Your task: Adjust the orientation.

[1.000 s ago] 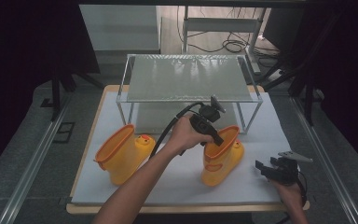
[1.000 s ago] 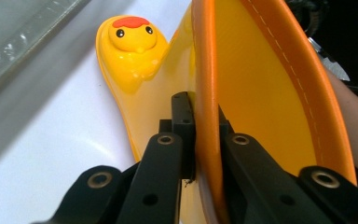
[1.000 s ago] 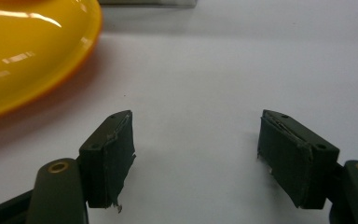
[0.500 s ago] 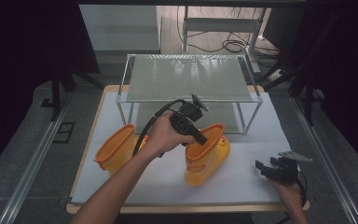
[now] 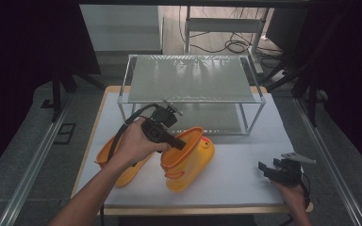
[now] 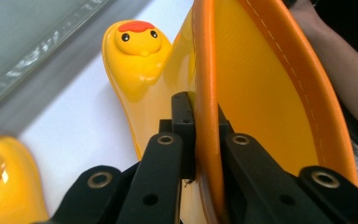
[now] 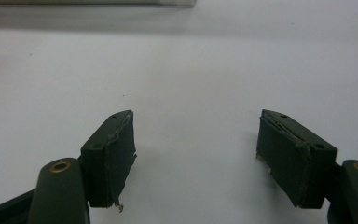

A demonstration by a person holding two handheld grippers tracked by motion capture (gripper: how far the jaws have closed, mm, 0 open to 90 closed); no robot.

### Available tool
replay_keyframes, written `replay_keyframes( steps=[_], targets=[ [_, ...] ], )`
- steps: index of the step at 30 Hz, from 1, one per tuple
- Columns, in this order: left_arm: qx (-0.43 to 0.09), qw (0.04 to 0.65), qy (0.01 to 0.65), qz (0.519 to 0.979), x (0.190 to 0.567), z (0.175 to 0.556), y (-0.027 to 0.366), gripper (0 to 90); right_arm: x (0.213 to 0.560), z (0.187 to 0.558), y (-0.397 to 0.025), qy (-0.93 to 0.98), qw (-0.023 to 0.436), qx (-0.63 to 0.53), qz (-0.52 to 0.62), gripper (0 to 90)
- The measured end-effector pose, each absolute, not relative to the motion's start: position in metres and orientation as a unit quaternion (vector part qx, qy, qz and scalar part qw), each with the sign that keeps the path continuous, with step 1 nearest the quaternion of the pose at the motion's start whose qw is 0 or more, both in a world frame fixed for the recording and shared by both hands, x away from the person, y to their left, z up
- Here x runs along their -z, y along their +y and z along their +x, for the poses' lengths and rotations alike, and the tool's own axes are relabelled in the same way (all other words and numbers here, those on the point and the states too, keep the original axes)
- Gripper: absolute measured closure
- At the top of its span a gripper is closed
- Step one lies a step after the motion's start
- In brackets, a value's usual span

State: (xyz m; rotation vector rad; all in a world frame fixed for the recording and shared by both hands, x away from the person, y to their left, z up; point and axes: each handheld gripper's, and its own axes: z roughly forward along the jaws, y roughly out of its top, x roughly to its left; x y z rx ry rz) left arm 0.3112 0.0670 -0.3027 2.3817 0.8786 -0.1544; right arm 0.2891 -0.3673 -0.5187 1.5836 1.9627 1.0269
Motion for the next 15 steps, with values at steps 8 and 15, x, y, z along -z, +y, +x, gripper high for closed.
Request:
replay_keyframes(
  steps=[8,15],
  targets=[
    [0.04,0.294,0.344,0.891,0.299,0.302,0.094,87.6,0.519,0.289,-0.367,0.705,0.209,-0.369,0.569,27.9],
    [0.031,0.282,0.361,0.888,0.309,0.302,0.12,87.6,0.519,0.289,-0.367,0.705,0.209,-0.368,0.569,28.0]
  ],
)
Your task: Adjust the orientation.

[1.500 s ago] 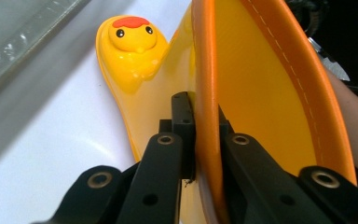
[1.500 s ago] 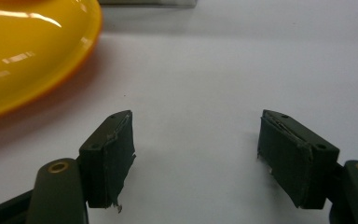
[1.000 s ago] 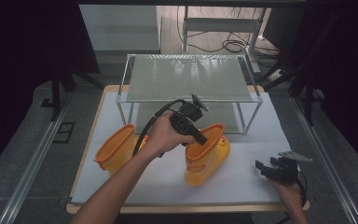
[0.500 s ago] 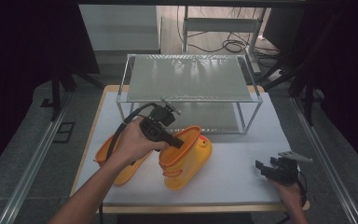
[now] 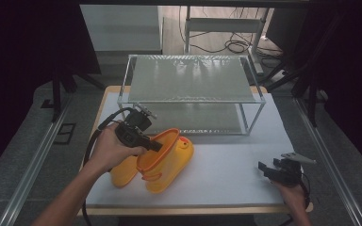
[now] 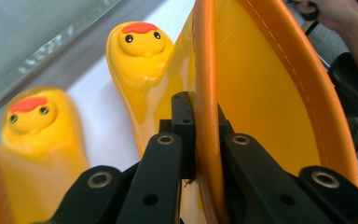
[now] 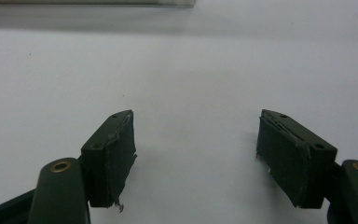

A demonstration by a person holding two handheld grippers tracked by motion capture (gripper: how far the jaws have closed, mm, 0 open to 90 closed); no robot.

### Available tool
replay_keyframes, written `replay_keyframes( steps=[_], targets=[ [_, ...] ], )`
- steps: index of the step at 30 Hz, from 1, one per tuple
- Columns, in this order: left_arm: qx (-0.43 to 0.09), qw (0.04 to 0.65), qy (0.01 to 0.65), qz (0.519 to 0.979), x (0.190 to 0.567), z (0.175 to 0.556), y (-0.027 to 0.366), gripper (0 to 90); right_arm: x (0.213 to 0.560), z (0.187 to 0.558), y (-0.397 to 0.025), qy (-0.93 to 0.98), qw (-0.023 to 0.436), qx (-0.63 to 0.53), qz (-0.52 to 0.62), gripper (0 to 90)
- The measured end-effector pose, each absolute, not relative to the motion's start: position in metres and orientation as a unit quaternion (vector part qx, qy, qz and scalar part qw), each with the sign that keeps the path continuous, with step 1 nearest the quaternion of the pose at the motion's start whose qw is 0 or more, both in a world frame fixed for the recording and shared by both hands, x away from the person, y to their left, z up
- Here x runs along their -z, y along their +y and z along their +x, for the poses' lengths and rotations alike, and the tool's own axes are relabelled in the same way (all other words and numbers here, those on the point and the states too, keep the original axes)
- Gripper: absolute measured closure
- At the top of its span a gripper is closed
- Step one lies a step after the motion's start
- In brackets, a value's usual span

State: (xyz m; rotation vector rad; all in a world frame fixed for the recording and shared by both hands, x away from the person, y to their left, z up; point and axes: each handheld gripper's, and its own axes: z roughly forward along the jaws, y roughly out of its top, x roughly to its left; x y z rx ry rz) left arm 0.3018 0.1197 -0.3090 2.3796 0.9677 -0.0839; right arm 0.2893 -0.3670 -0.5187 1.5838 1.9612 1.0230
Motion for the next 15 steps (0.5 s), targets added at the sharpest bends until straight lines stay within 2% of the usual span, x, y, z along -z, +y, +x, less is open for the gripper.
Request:
replay_keyframes(
  steps=[9,15],
  targets=[
    [0.021,0.272,0.376,0.885,0.326,0.305,0.147,87.6,0.519,0.289,-0.367,0.704,0.208,-0.368,0.571,28.1],
    [0.013,0.255,0.379,0.889,0.339,0.305,0.15,87.6,0.519,0.289,-0.367,0.705,0.208,-0.368,0.57,28.1]
  ],
)
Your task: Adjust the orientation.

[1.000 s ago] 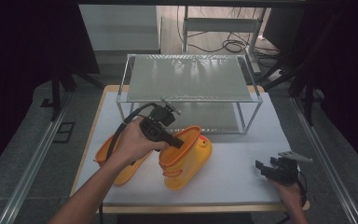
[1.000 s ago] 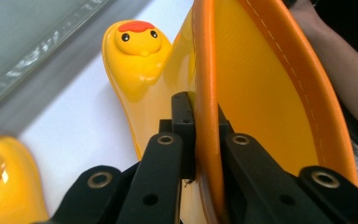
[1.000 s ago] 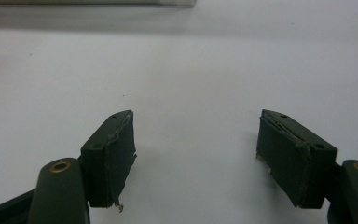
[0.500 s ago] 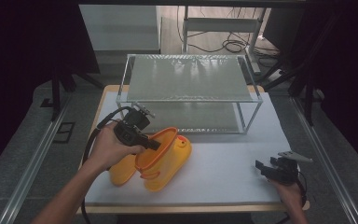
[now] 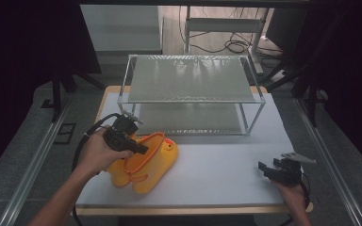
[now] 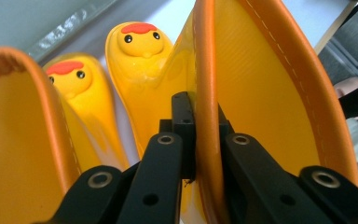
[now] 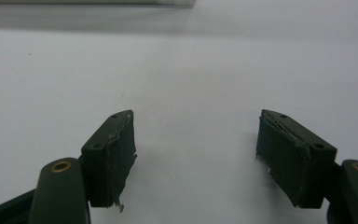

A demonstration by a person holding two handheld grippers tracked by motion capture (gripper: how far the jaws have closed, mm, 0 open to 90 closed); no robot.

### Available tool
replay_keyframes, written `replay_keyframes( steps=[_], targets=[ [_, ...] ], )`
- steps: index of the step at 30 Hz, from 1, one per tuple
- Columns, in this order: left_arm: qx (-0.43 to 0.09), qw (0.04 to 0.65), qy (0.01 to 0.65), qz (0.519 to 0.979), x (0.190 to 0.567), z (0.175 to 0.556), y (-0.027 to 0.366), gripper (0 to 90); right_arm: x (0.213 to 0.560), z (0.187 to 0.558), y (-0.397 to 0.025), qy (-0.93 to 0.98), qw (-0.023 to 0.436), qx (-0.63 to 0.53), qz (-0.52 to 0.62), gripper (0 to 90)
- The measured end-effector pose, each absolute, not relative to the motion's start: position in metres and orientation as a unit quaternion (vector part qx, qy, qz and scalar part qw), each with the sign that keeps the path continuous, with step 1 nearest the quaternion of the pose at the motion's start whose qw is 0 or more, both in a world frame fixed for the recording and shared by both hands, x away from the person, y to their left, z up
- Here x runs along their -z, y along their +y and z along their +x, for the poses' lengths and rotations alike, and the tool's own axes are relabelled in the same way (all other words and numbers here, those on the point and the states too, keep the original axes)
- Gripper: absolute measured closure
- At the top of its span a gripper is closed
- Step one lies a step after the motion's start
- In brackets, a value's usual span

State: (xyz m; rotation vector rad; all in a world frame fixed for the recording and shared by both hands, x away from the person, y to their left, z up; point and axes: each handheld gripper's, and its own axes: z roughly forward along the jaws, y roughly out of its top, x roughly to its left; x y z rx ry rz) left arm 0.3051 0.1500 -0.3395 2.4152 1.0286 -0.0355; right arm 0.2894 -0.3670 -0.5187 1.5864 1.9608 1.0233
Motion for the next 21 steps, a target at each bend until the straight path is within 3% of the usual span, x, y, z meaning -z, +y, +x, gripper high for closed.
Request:
replay_keyframes(
  steps=[13,18,21],
  targets=[
    [0.002,0.245,0.387,0.889,0.353,0.306,0.145,86.9,0.519,0.289,-0.367,0.705,0.209,-0.369,0.569,28.0],
    [0.014,0.268,0.385,0.883,0.344,0.306,0.15,78.2,0.519,0.289,-0.367,0.705,0.209,-0.368,0.569,27.9],
    [0.031,0.304,0.381,0.873,0.332,0.305,0.155,68.2,0.519,0.289,-0.367,0.706,0.21,-0.366,0.568,27.9]
  ],
)
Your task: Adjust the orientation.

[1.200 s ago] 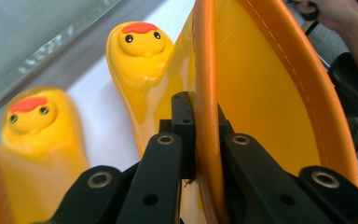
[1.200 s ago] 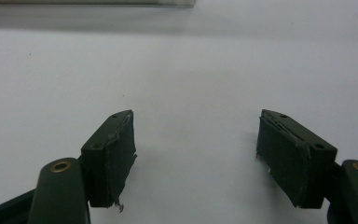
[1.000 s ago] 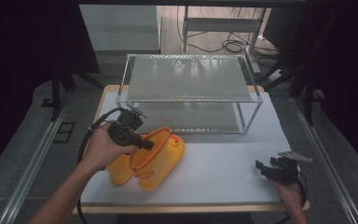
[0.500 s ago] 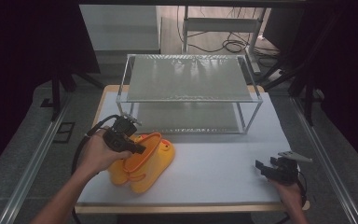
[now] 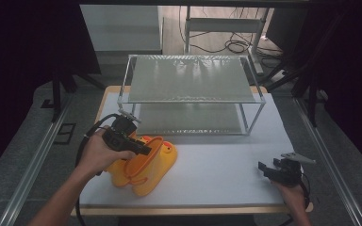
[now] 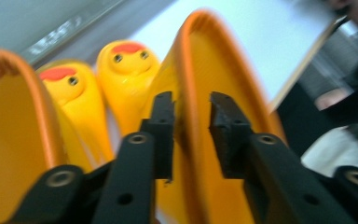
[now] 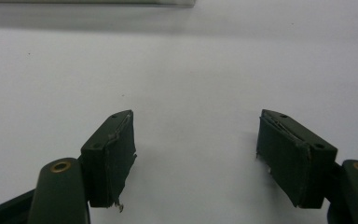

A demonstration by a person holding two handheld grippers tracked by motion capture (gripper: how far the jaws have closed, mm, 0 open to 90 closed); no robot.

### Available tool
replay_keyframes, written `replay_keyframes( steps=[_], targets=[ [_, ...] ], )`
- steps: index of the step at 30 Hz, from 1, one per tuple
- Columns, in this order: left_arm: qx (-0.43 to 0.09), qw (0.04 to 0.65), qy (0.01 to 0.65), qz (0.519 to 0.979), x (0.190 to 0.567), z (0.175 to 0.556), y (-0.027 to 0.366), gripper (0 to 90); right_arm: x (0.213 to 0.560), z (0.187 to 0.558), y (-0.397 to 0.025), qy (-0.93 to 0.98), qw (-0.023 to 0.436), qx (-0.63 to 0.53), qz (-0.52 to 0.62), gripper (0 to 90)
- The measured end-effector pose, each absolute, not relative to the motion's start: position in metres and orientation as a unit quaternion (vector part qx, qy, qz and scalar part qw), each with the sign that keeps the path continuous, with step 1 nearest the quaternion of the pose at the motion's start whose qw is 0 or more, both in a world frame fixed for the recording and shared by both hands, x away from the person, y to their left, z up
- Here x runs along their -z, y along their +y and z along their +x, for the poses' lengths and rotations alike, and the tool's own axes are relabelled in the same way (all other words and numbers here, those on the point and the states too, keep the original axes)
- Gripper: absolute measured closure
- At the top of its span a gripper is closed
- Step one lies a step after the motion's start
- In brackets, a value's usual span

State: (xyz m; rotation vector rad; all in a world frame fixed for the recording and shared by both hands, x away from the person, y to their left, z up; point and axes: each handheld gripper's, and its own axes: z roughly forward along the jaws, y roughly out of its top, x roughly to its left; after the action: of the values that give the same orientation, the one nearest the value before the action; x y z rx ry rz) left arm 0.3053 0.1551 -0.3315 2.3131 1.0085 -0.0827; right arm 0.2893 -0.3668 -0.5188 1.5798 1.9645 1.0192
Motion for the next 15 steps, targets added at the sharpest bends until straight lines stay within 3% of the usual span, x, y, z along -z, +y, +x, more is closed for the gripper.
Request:
replay_keyframes(
  steps=[15],
  targets=[
    [0.019,0.335,0.398,0.854,0.295,0.301,0.175,46.9,0.519,0.289,-0.367,0.705,0.209,-0.368,0.569,27.9]
  ],
)
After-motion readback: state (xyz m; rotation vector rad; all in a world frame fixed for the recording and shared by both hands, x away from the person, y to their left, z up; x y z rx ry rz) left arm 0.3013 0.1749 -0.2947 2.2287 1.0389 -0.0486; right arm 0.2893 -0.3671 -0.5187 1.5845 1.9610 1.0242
